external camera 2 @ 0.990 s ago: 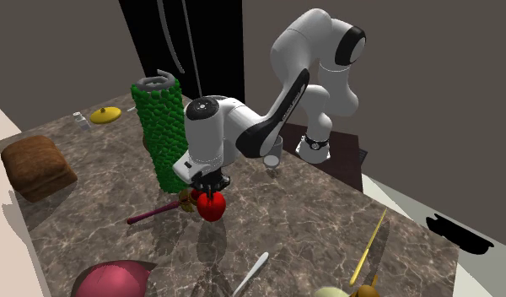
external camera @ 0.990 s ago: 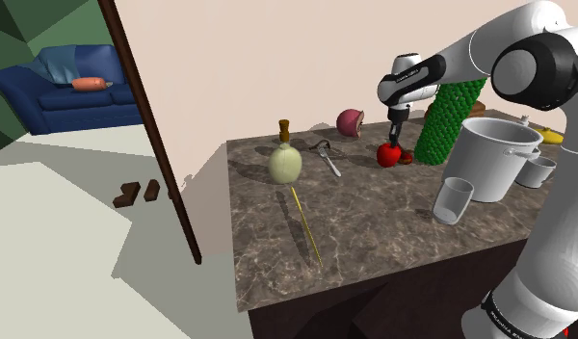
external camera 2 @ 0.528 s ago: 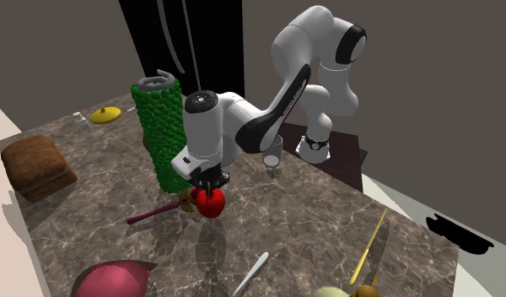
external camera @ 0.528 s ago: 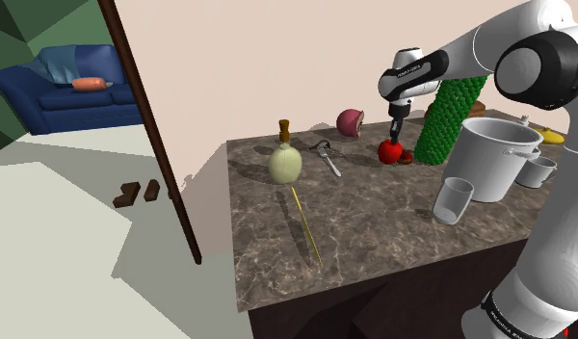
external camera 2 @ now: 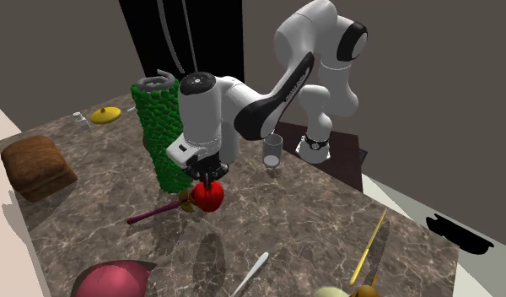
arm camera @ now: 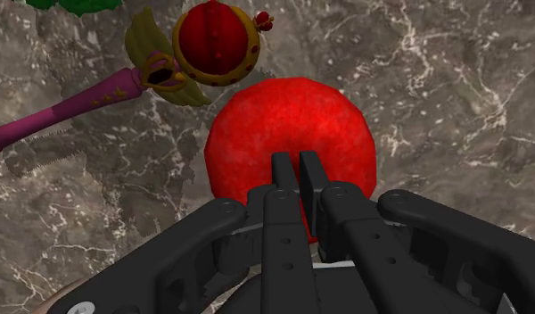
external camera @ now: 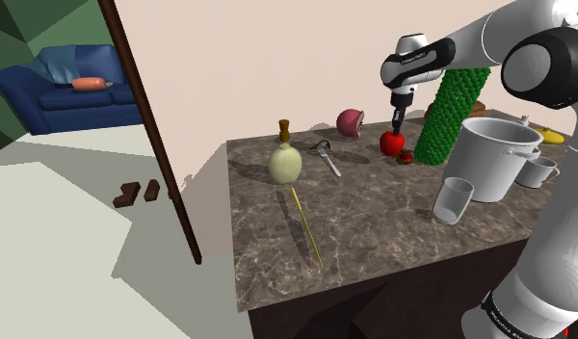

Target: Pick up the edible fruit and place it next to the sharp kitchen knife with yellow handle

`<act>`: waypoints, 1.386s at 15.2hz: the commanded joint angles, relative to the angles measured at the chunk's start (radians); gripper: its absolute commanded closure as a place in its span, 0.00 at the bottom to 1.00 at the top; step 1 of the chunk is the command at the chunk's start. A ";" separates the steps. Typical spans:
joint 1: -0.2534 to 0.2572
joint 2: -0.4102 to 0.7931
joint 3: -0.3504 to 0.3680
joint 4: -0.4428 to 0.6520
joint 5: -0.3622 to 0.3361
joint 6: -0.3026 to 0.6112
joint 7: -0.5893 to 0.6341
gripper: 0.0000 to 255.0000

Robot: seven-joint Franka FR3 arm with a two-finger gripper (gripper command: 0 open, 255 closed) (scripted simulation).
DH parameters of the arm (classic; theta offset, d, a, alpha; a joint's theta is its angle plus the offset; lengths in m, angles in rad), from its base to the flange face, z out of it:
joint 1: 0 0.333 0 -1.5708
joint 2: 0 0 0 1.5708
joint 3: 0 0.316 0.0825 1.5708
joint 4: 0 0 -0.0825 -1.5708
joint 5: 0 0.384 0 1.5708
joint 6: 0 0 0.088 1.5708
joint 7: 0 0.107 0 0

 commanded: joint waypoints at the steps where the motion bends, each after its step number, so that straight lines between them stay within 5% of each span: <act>1: 0.000 -0.009 -0.001 0.018 -0.002 -0.026 -0.002 1.00; 21: -0.004 -0.019 -0.005 0.273 -0.002 -0.291 -0.023 1.00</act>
